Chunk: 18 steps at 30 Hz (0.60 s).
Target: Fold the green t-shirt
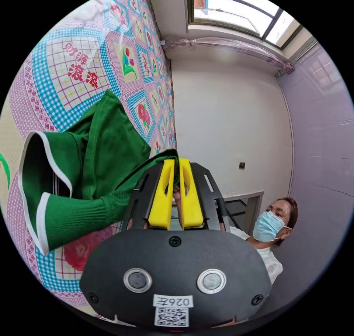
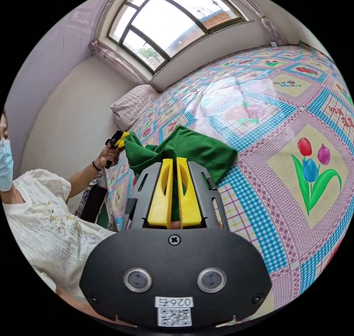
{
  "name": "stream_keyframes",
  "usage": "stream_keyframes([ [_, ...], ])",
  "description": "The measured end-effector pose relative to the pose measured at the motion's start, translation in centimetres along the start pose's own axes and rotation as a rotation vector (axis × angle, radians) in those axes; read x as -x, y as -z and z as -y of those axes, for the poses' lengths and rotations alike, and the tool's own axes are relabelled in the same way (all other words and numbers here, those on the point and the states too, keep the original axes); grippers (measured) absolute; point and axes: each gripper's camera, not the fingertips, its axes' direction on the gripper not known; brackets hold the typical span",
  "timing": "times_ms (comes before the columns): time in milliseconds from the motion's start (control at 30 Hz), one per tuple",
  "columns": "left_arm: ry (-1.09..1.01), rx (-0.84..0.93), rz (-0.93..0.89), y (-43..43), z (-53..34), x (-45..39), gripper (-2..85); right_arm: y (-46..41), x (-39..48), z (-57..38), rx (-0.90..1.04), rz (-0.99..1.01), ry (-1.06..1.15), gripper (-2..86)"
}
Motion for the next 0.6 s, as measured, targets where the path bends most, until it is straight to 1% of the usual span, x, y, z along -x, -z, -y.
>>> stream_keyframes([
  [100,0.137,-0.048,0.085,-0.6,3.5,3.2,2.6,-1.5,-4.2,3.0,0.048,-0.056,-0.089,-1.3],
  [133,0.213,-0.062,0.101,-0.8,4.3,4.6,3.3,-2.1,-5.9,3.7,0.071,-0.063,-0.151,-1.1],
  [167,0.273,-0.071,0.086,-1.0,5.0,5.9,3.9,-2.5,-7.2,4.1,0.088,-0.061,-0.195,-0.7],
  [233,0.293,-0.085,0.036,-0.9,5.6,6.9,4.6,-2.3,-8.3,4.3,0.091,-0.069,-0.236,0.4],
  [333,0.284,-0.112,-0.020,0.0,6.5,7.0,5.3,-0.8,-9.4,3.8,0.036,-0.040,-0.267,2.5],
  [400,0.274,-0.118,-0.008,0.7,7.0,6.7,4.8,0.6,-10.3,3.4,-0.014,-0.008,-0.313,3.4],
  [467,0.232,-0.219,-0.020,2.4,7.2,5.4,1.3,2.8,-11.2,2.6,-0.096,0.004,-0.383,3.5],
  [500,0.210,-0.241,-0.023,2.7,7.2,4.9,0.3,3.4,-11.1,2.4,-0.123,0.001,-0.389,3.4],
  [533,0.163,-0.252,-0.006,3.0,7.2,3.8,-0.2,4.4,-10.5,2.1,-0.165,-0.004,-0.386,2.4],
  [600,0.083,-0.197,0.087,2.3,7.0,1.6,-0.7,4.6,-8.7,2.4,-0.172,-0.022,-0.345,0.6],
])
